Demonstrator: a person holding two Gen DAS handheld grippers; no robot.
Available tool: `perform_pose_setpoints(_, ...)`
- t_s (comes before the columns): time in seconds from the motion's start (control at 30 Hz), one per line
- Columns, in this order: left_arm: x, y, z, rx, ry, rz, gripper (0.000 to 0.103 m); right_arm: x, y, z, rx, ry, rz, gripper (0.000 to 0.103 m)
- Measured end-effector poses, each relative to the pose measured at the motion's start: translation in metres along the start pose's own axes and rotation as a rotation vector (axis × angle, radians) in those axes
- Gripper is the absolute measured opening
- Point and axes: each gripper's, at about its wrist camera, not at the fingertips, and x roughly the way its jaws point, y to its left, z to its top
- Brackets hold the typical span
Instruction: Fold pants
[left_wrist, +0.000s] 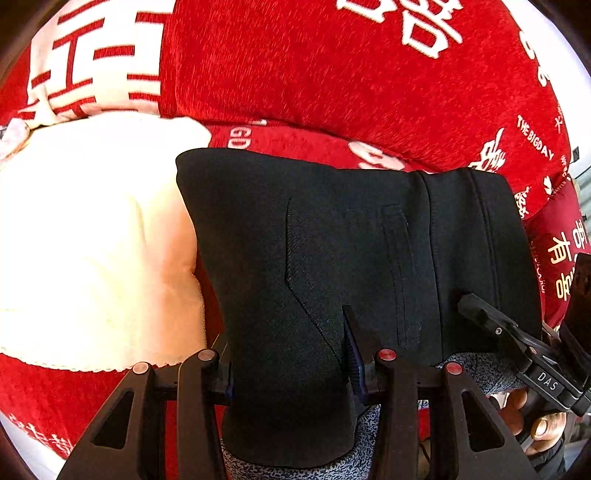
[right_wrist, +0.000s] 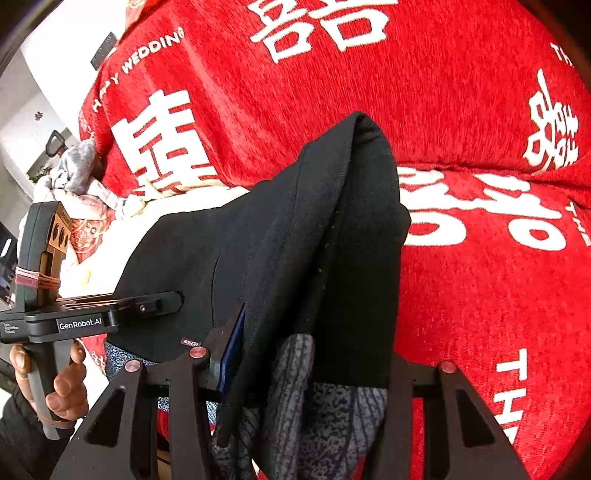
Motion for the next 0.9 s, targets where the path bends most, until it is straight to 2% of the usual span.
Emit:
perform_pose_setpoints(0.13, 0.02, 0.006, -0.001, -0.009, 0.031, 0.011, 0.046, 0.019, -0.009, -0.004, 0.024, 0.038, -0.008, 0.051)
perform_pose_setpoints(0.27, 0.026, 0.01, -0.001, -0.011, 0.024, 0.001, 0.049, 0.03, -0.021, -0.007, 0.048, 0.053, -0.007, 0.053)
perform_pose_setpoints(0.4, 0.031, 0.013, -0.005, -0.02, 0.027, -0.005, 0.059, 0.035, -0.033, -0.009, 0.076, 0.064, 0.01, 0.056)
perform_pose_setpoints(0.57, 0.037, 0.025, -0.009, -0.054, 0.021, -0.029, 0.072, 0.045, -0.048, -0.014, 0.134, 0.075, 0.037, 0.067)
perform_pose_setpoints(0.7, 0.041, 0.032, -0.012, -0.072, 0.014, -0.015, 0.087, 0.053, -0.06, -0.015, 0.198, 0.095, 0.07, 0.079)
perform_pose_setpoints(0.8, 0.038, 0.037, -0.014, -0.096, 0.02, -0.022, 0.087, 0.054, -0.064, -0.016, 0.225, 0.108, 0.075, 0.083)
perform_pose_setpoints(0.9, 0.03, 0.036, -0.016, -0.096, 0.012, 0.012, 0.087, 0.048, -0.058, -0.014, 0.212, 0.11, 0.03, 0.085)
